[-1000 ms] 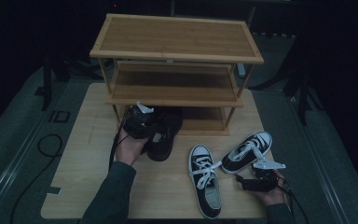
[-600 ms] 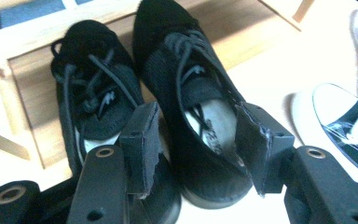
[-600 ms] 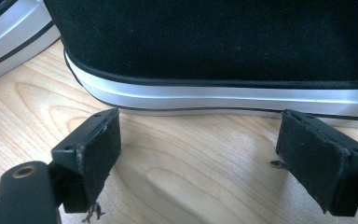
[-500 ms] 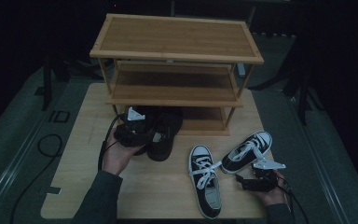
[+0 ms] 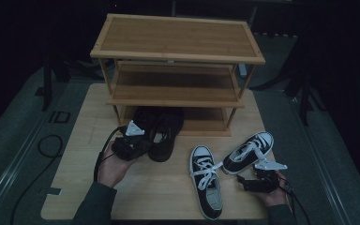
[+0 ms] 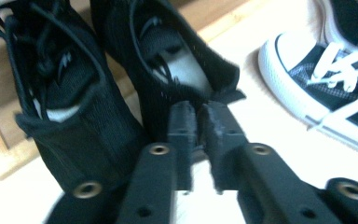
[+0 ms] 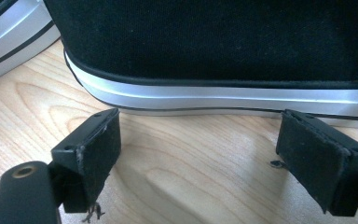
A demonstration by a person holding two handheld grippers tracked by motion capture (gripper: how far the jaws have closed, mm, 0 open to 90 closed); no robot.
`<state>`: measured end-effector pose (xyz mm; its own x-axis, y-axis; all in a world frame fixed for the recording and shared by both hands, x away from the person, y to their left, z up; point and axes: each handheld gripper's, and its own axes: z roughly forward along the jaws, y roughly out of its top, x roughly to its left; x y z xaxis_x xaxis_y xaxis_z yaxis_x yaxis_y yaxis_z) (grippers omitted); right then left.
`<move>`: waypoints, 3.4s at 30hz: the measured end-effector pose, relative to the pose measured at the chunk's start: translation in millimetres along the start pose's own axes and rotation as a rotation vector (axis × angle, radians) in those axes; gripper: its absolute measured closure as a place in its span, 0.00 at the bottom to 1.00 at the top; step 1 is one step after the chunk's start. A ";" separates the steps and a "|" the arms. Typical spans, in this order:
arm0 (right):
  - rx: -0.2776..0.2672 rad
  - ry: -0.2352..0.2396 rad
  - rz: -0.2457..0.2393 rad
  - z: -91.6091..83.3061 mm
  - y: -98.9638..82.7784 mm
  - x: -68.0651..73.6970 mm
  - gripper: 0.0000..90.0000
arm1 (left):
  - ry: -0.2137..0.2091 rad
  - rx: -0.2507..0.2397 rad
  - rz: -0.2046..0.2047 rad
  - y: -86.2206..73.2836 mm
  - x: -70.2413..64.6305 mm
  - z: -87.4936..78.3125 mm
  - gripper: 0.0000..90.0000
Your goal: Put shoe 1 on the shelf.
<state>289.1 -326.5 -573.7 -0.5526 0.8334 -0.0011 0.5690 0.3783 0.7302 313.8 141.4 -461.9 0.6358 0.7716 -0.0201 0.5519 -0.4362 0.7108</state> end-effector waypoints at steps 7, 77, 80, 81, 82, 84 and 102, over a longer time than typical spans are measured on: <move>-0.001 0.000 -0.001 0.1 0.0 0.0 0.15 | -0.004 0.051 0.002 -10.9 -0.3 14.1 1.00; -0.002 0.001 -0.005 0.3 0.0 0.0 0.15 | 0.058 0.220 0.030 -9.1 -25.0 91.3 0.99; -0.002 0.002 -0.004 0.3 0.1 0.2 0.15 | 0.044 0.239 0.055 -9.8 -30.5 99.6 0.99; -0.001 0.002 -0.004 0.2 0.1 0.2 0.15 | 0.058 0.237 0.047 -9.0 -29.8 101.4 0.99; -0.001 0.001 -0.006 0.2 0.0 0.1 0.15 | 0.064 0.240 0.041 -8.2 -28.2 102.1 0.99; -0.001 0.002 -0.005 0.2 0.1 0.2 0.15 | 0.075 0.245 0.022 -6.7 -24.8 103.2 1.00; -0.001 0.004 -0.006 0.4 0.2 0.2 0.15 | 0.136 0.262 -0.017 18.3 -16.5 129.8 0.99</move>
<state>289.3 -326.2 -573.8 -0.5588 0.8293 -0.0030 0.5645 0.3830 0.7311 383.5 60.7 -539.9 0.5564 0.8274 0.0765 0.6939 -0.5133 0.5051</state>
